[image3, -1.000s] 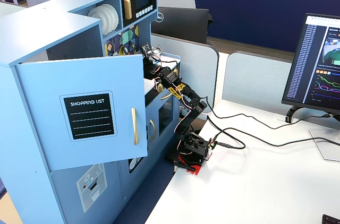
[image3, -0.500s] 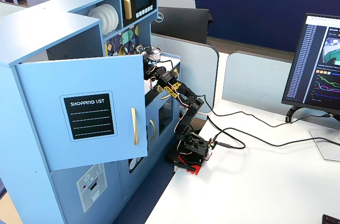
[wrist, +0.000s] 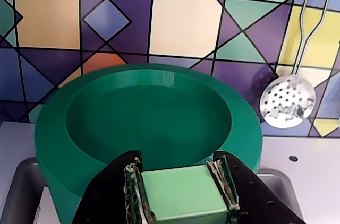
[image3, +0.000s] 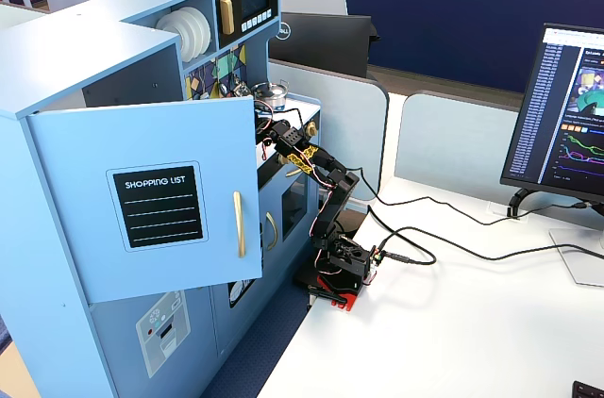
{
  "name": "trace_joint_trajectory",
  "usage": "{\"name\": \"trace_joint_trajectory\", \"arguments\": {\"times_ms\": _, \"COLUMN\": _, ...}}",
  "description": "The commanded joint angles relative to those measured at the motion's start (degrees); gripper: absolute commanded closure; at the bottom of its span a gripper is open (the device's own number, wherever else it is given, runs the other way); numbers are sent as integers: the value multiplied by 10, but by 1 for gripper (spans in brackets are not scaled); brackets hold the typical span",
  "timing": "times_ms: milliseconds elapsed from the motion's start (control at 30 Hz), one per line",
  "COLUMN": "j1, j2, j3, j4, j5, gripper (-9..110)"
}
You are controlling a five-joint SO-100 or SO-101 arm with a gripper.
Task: Pick up the lid from the counter and put it on the green recipient
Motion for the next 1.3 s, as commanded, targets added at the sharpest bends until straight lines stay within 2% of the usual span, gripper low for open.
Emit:
{"name": "trace_joint_trajectory", "arguments": {"times_ms": 0, "j1": -4, "j2": 2, "j3": -51, "j4": -25, "j5": -10, "gripper": 102}}
{"name": "trace_joint_trajectory", "arguments": {"times_ms": 100, "j1": -1, "j2": 6, "j3": -42, "j4": -25, "j5": -8, "gripper": 101}}
{"name": "trace_joint_trajectory", "arguments": {"times_ms": 233, "j1": 4, "j2": 20, "j3": -37, "j4": -27, "j5": 53, "gripper": 81}}
{"name": "trace_joint_trajectory", "arguments": {"times_ms": 467, "j1": 13, "j2": 40, "j3": -36, "j4": -24, "j5": 66, "gripper": 71}}
{"name": "trace_joint_trajectory", "arguments": {"times_ms": 800, "j1": 19, "j2": 201, "j3": 28, "j4": 52, "j5": 46, "gripper": 67}}
{"name": "trace_joint_trajectory", "arguments": {"times_ms": 1267, "j1": 30, "j2": 555, "j3": 405, "j4": 276, "j5": 62, "gripper": 71}}
